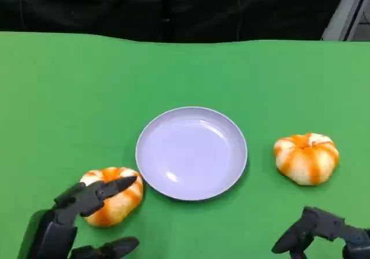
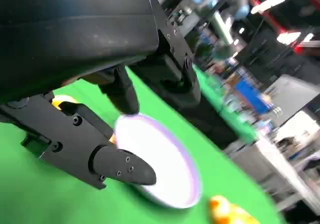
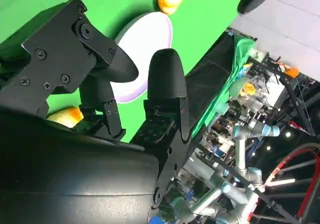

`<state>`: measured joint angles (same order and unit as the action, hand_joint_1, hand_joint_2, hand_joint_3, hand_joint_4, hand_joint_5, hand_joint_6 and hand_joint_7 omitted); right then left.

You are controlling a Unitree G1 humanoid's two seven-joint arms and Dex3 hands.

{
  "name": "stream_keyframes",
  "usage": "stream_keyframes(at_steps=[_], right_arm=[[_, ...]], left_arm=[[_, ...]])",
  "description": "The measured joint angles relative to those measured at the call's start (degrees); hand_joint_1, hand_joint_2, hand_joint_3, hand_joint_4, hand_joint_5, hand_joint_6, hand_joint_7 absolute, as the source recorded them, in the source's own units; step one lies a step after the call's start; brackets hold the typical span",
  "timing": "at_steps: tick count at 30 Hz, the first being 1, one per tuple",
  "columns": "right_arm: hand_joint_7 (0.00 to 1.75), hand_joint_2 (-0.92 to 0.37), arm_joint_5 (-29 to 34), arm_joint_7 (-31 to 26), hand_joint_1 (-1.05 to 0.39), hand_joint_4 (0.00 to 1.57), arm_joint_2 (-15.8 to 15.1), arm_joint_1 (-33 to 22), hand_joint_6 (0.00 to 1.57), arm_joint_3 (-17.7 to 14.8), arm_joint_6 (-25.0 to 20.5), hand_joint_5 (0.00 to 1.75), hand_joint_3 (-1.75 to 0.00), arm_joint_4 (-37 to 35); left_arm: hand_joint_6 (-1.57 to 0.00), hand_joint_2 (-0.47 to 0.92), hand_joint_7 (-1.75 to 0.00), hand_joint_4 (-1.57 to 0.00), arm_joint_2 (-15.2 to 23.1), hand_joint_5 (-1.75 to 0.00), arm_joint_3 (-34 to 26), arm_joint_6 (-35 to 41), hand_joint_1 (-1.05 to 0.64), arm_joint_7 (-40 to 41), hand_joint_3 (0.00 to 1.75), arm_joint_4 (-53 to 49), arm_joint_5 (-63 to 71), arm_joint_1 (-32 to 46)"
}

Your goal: Grasp the bread from the table and place it into the plate.

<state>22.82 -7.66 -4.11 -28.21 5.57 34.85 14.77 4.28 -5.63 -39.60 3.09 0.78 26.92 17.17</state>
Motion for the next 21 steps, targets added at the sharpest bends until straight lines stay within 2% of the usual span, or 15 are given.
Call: stream_keyframes(at_steps=[5,10,14,21], right_arm=[[1.21,-0.33,0.1,0.0,0.03,0.78,0.2,-0.8,0.8,0.6,-0.6,1.49,-1.39,0.5],[1.23,-0.31,-0.1,-0.2,0.02,0.78,0.4,-1.4,0.8,0.9,-1.0,1.5,-1.41,1.1],[1.23,-0.3,-0.2,-0.5,-0.01,0.77,0.5,-1.6,0.81,0.9,-1.0,1.49,-1.42,1.1],[1.25,-0.31,-0.3,-1.0,-0.03,0.78,0.4,-1.6,0.82,1.0,-1.0,1.49,-1.43,1.0]], left_arm=[[-0.29,0.89,-0.01,-0.18,1.5,-0.51,1.4,10.5,-0.56,-0.2,0.01,7.7,7.7,1.1],[-0.36,0.89,-0.03,-0.25,3.8,-0.49,4.9,21.9,-0.58,-3.0,0.0,13.1,19.1,0.2],[-0.39,0.91,-0.03,-0.28,5.0,-0.51,9.0,28.8,-0.56,-4.2,0.01,13.5,25.8,-2.1],[-0.42,0.91,-0.02,-0.33,7.6,-0.47,14.8,34.7,-0.51,-4.3,0.0,8.0,30.1,-7.6]])
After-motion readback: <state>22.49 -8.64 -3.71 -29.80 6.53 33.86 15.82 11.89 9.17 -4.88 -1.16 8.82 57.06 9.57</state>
